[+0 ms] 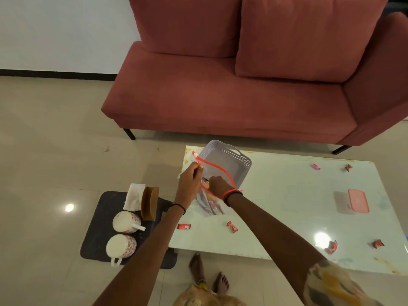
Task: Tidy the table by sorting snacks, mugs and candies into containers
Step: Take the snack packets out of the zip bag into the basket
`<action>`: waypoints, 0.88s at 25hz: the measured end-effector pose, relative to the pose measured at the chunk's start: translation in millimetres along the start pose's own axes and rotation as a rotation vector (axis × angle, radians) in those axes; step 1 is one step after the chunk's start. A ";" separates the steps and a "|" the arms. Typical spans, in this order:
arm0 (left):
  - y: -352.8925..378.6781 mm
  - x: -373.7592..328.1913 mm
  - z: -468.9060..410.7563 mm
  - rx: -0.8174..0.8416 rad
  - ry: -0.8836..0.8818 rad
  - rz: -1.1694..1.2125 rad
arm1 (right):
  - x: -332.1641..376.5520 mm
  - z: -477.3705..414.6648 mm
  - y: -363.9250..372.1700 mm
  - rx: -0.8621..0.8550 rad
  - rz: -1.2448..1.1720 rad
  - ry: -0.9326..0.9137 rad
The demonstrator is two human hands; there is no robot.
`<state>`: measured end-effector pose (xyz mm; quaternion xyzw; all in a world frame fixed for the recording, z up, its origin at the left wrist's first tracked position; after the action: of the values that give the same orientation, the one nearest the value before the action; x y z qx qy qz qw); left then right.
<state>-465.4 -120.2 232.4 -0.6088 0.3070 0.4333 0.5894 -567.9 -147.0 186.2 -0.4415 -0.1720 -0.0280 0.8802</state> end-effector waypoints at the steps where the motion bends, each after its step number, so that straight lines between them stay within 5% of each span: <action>1: -1.0 2.5 -4.9 0.003 -0.001 -0.010 | 1.9 -5.9 2.1 -0.004 0.018 -0.003; 10: -10.9 5.9 -46.5 0.002 -0.004 -0.040 | 15.5 -28.2 -16.5 -0.225 0.168 -0.034; 22: -58.1 -16.4 -135.0 0.023 -0.005 -0.065 | 39.3 -7.3 -136.3 -0.437 -0.043 -0.043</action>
<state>-398.9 -248.4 263.7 -0.6106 0.2903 0.4119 0.6109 -556.4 -231.6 299.7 -0.6186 -0.1898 -0.0738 0.7588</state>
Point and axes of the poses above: each hand's wrist, its own z-axis away from the middle knuckle, its own y-axis out of the palm, x = y × z, the point moved 4 cm from there along -z, towards the middle knuckle, and after that the axes turned 3 degrees about z, right-handed, at the moved point
